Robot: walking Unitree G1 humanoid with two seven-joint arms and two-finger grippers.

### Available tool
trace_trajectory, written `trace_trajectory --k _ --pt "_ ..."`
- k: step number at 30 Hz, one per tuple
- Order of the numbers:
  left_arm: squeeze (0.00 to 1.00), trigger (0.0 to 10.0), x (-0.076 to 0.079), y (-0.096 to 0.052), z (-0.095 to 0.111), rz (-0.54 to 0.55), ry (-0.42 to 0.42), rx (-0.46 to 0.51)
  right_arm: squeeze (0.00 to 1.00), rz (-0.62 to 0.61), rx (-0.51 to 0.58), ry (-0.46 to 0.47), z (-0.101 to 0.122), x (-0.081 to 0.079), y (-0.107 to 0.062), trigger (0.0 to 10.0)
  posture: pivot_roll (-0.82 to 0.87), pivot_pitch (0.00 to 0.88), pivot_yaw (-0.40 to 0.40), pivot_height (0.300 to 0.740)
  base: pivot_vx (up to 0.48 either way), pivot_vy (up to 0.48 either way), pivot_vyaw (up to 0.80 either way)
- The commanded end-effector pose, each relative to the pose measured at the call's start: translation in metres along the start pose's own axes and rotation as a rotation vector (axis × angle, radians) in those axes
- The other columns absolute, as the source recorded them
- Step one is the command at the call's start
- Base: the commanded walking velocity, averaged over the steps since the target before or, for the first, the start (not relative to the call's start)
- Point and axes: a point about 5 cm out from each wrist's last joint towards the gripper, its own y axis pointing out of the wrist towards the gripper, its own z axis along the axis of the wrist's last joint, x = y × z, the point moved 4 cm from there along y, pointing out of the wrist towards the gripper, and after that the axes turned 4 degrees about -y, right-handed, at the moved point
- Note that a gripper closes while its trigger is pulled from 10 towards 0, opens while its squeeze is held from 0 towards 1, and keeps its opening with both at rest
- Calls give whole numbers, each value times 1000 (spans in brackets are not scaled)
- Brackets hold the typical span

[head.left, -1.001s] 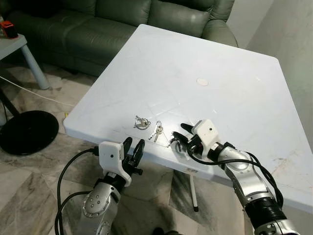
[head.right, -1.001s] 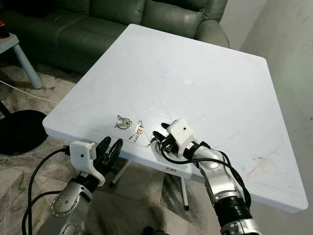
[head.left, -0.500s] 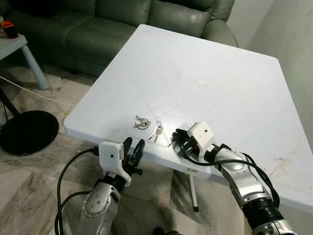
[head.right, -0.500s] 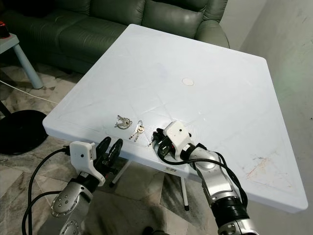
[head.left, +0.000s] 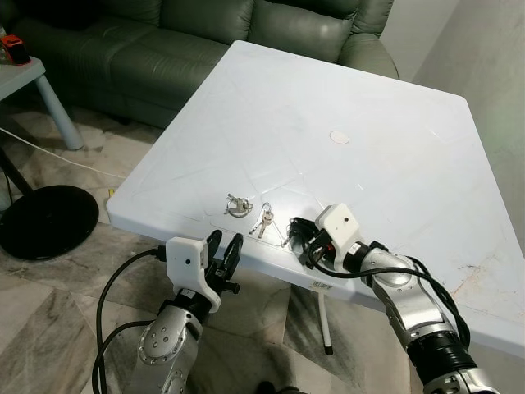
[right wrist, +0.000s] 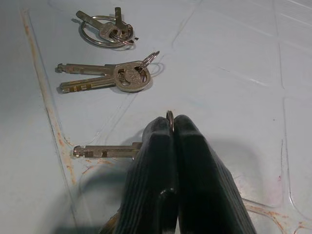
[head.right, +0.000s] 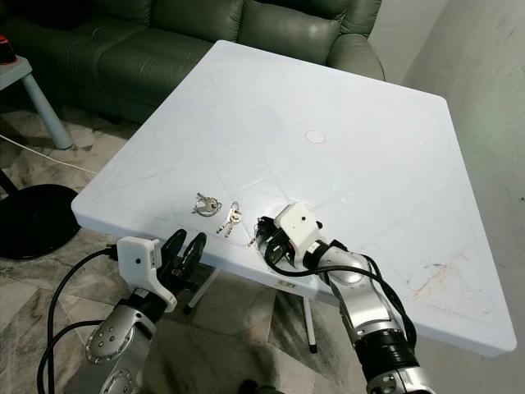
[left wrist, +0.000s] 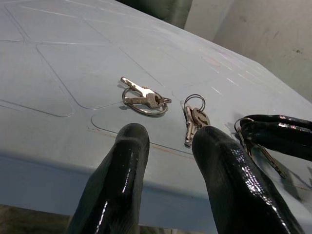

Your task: Hang keys on a hook

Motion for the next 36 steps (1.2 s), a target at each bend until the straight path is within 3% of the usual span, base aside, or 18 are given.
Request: trace_trajectory --k 1,11,12,13,14,15,16,18,19,21,22,23,24,25,30,32,36 --pt "0 10000 5 0 1 -5 -13 3 0 -43 24 24 0 7 -4 0 190 174 -144 740 0 0 0" --pt "0 10000 6 10 5 10 -1 19 0 -204 109 126 18 31 -3 0 186 165 -142 740 0 0 0" --pt "0 10000 6 12 7 13 4 23 0 -255 85 153 17 37 -2 1216 186 165 -142 740 0 0 0" --pt "0 10000 6 14 7 15 6 26 0 -270 74 174 15 39 -1 1216 183 159 -137 740 0 0 0" --pt "0 10000 5 16 8 16 8 29 0 -294 83 192 17 41 -1 0 183 159 -137 740 0 0 0" --pt "0 10000 5 21 11 20 14 37 0 -340 77 231 18 47 -1 2000 184 153 -136 740 0 0 0" --pt "0 10000 5 23 12 21 16 41 0 -355 71 242 18 48 -1 3020 183 152 -135 740 0 0 0" --pt "0 10000 4 27 16 24 24 54 0 -388 81 296 20 52 -1 3098 182 150 -135 740 0 0 0" --pt "0 10000 4 30 19 24 28 60 0 -418 87 328 21 56 -2 4353 180 146 -133 740 0 0 0" --pt "0 10000 2 39 25 20 58 78 0 -502 91 424 22 65 -5 4627 172 134 -129 740 0 0 0" --pt "0 10000 0 42 27 21 63 82 0 -515 86 456 21 67 -6 6000 172 134 -129 740 0 0 0" --pt "0 10000 -2 44 30 22 73 89 0 -537 82 454 21 68 -8 9059 172 134 -129 740 0 0 0" --pt "0 10000 -2 44 30 22 73 89 0 -537 82 454 21 68 -8 9059 172 134 -129 740 0 0 0" --pt "0 10000 -5 48 32 25 82 95 0 -558 63 455 18 70 -9 10000 162 123 -124 740 0 0 0" --pt "0 10000 -13 56 37 43 86 109 0 -570 64 511 16 69 -13 10000 148 101 -117 740 0 0 0" --pt "0 10000 -16 63 46 61 110 129 0 -580 208 558 36 77 -22 10000 145 87 -116 740 0 0 0" --pt "0 10000 -17 67 52 59 119 154 0 -559 307 556 48 79 -27 10000 144 77 -116 740 0 0 0"
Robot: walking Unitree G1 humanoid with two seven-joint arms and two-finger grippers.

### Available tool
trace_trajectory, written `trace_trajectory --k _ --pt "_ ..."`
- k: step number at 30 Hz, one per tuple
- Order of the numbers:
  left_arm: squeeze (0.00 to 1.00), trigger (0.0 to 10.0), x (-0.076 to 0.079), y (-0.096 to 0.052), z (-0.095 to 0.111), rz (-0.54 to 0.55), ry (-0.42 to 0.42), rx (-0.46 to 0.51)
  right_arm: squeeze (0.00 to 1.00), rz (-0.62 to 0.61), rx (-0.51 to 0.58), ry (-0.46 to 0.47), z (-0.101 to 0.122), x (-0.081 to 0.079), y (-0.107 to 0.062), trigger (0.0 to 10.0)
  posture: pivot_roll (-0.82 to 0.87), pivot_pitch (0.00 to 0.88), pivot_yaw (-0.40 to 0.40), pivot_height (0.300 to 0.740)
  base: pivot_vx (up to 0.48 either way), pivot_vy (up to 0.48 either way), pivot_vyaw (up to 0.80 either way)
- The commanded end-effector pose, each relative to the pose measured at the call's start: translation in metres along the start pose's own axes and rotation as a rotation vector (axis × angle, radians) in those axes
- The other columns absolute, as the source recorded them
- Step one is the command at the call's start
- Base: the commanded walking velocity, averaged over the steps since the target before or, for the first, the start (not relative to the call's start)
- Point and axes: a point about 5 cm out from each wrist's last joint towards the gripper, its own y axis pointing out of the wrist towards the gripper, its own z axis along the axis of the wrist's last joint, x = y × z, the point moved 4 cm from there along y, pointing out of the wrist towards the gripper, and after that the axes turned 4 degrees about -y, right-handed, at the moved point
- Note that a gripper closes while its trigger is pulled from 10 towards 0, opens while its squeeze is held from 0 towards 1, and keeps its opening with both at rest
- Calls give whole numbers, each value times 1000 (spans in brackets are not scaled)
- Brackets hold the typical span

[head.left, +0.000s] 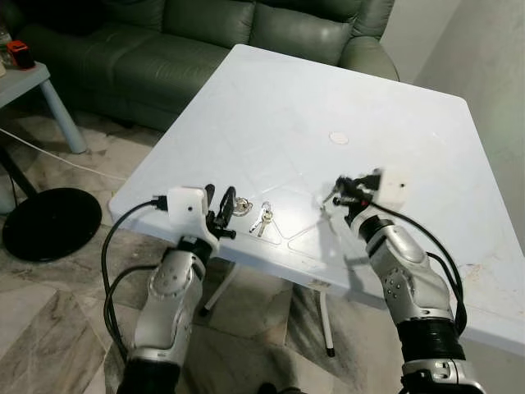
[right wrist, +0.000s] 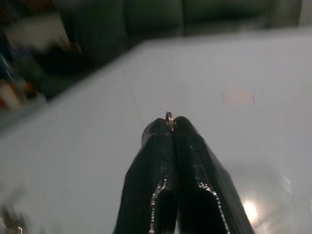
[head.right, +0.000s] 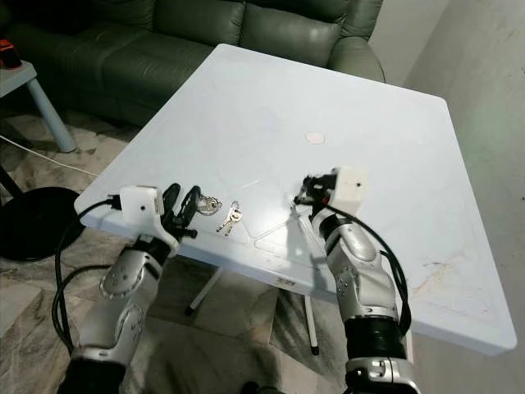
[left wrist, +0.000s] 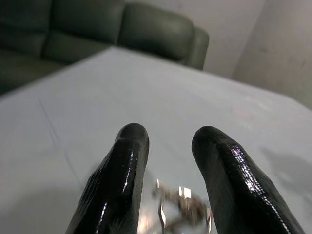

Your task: Hang keys on a hook

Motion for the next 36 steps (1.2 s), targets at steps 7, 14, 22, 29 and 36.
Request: trace_trajectory --k 7,14,22,29,36 --pt "0 10000 -12 -1 26 -6 -14 82 0 -45 213 -174 35 10 -26 10000 134 57 -93 740 0 0 0" --pt "0 10000 -31 -14 19 29 0 55 0 -37 206 -218 20 -2 -51 10000 130 57 -87 740 0 0 0" --pt "0 10000 -44 -14 -4 71 -12 -19 0 -106 117 -263 -14 5 -53 10000 130 46 -70 740 0 0 0" --pt "0 10000 -50 -4 5 82 -19 -4 0 -125 99 -282 -14 10 -49 10000 136 37 -64 740 0 0 0" --pt "0 10000 -50 -2 1 88 -25 -13 0 -161 73 -306 -18 17 -46 10000 135 37 -57 740 0 0 -771"
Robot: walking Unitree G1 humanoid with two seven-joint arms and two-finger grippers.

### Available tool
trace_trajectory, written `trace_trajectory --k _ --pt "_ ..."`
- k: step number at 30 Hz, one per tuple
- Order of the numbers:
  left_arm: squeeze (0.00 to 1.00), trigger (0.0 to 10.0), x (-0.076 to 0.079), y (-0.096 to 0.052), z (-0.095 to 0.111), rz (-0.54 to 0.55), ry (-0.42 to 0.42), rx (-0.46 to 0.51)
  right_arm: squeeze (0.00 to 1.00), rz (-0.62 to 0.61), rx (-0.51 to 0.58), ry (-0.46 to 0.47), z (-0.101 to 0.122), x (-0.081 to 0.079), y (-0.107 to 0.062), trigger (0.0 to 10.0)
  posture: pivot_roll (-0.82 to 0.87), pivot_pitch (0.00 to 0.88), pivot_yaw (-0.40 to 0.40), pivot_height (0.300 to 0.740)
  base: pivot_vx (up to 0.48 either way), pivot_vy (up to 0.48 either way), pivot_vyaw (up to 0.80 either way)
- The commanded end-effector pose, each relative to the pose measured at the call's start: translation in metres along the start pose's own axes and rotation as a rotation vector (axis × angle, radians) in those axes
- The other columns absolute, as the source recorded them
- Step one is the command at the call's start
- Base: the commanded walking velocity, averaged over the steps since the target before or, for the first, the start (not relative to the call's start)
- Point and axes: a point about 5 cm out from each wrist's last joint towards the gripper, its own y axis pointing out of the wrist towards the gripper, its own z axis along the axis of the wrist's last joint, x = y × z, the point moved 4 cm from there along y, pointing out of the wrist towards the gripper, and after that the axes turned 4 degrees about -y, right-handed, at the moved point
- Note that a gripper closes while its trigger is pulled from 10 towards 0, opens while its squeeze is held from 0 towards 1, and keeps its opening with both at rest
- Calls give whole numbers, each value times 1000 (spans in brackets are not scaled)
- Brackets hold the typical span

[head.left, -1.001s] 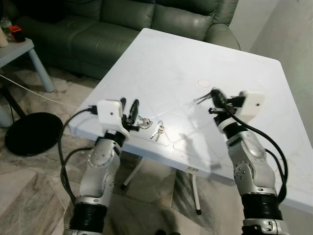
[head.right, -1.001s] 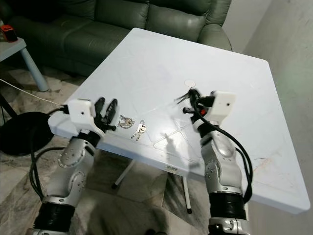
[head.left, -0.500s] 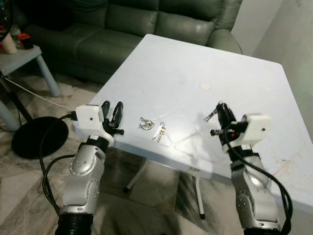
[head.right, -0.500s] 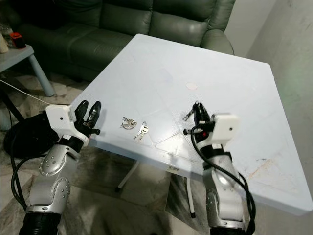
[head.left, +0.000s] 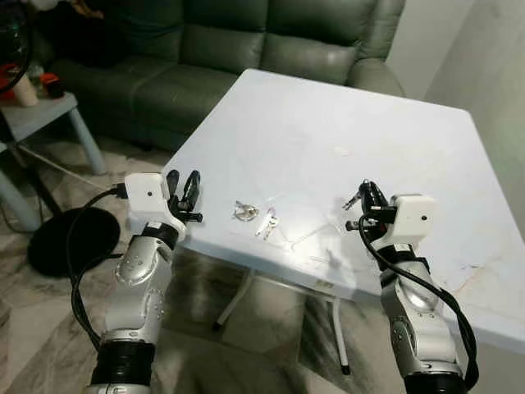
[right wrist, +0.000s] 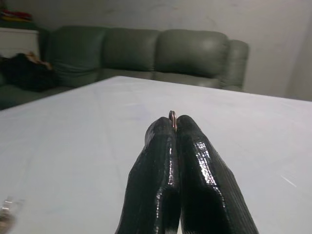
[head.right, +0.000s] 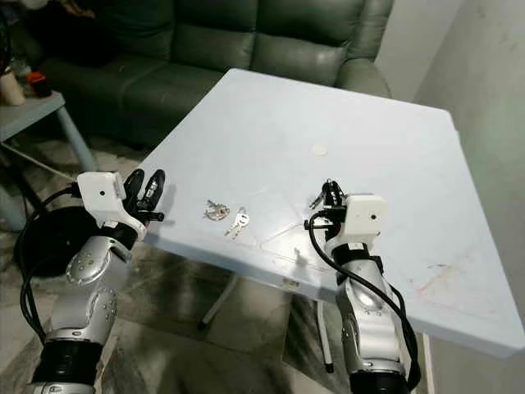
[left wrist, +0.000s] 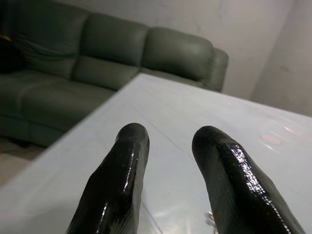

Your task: Hang keys on a hook

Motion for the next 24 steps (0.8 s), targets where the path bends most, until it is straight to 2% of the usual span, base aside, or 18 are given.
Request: trace_trajectory --k 1,7,12,24 --pt "0 10000 3 2 -3 -6 -2 -11 0 -21 -7 -10 -1 5 1 10000 135 37 -57 740 0 0 -769" --pt "0 10000 5 4 -4 -5 -19 -16 0 -17 -14 -13 -3 2 0 10000 137 36 -57 740 0 0 -769" --pt "0 10000 3 5 -5 5 -30 -27 0 -14 -18 -18 -4 -1 0 10000 136 29 -57 740 0 430 -769" --pt "0 10000 6 6 -7 9 -29 -29 0 -1 -26 -31 -6 -3 -1 10000 135 13 -67 740 0 0 -769"
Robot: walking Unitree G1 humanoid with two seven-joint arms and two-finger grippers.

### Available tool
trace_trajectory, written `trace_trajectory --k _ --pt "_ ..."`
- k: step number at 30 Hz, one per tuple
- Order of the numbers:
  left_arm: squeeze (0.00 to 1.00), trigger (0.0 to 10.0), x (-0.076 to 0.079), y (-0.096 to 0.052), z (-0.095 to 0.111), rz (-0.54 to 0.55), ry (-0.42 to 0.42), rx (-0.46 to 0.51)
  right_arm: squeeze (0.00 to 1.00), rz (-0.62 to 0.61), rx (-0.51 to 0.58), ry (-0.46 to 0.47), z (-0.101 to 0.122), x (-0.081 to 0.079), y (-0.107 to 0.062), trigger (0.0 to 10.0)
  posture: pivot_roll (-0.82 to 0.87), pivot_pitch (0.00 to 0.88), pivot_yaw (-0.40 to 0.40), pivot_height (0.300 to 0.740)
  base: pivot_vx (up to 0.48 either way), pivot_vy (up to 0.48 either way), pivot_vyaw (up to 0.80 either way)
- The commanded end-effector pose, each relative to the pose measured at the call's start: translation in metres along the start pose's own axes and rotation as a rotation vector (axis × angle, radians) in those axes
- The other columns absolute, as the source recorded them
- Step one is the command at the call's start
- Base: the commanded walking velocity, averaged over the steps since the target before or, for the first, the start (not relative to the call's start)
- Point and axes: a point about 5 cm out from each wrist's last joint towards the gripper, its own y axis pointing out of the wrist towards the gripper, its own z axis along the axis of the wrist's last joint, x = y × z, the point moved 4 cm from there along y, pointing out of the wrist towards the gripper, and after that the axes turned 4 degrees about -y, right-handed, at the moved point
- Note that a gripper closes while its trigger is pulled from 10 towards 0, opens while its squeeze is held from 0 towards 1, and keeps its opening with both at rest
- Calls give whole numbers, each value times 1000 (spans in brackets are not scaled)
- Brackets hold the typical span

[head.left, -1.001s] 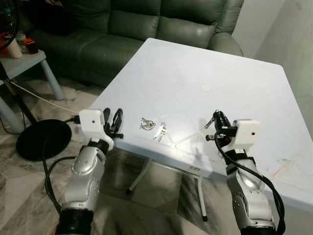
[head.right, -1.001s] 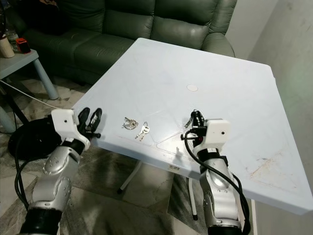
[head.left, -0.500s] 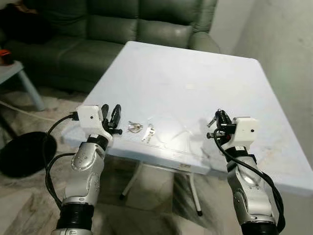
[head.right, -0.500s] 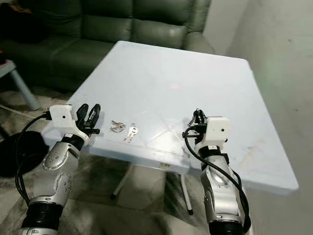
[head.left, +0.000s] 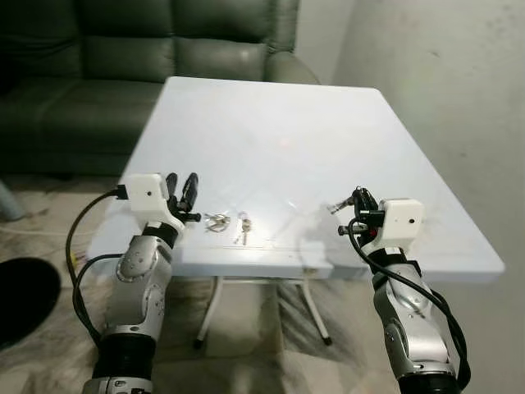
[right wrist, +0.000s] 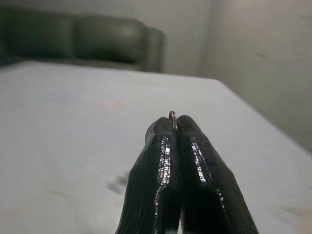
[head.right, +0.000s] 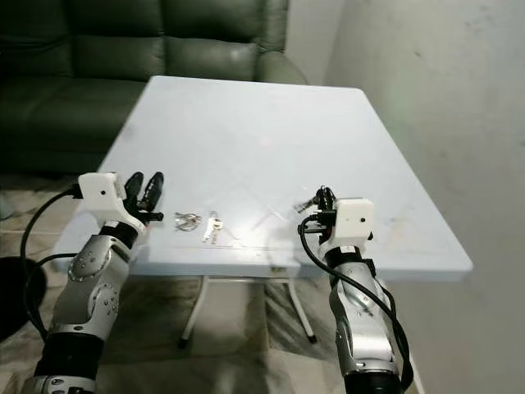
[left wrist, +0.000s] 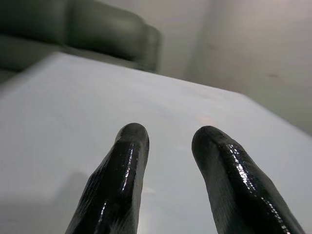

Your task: Hang keys on a hook

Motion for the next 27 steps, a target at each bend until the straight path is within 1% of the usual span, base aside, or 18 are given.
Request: trace_trajectory --k 1,9,15,20,27 --pt "0 10000 1 0 -1 -8 11 -9 0 2 16 0 5 -1 2 10000 134 11 -68 740 0 0 -769" --pt "0 10000 1 1 -4 -1 9 -28 0 9 14 -7 5 -3 2 10000 134 5 -69 740 0 0 -769" --pt "0 10000 1 3 -5 -12 53 -30 0 9 10 -13 3 -3 2 10000 127 0 -65 740 0 0 -769" --pt "0 10000 0 5 -4 -10 51 -28 0 7 11 -17 3 -3 1 10000 123 0 -64 740 0 0 -764" --pt "0 10000 5 7 -5 -18 47 -30 0 1 11 -21 3 -1 2 10000 120 0 -63 740 0 0 -763"
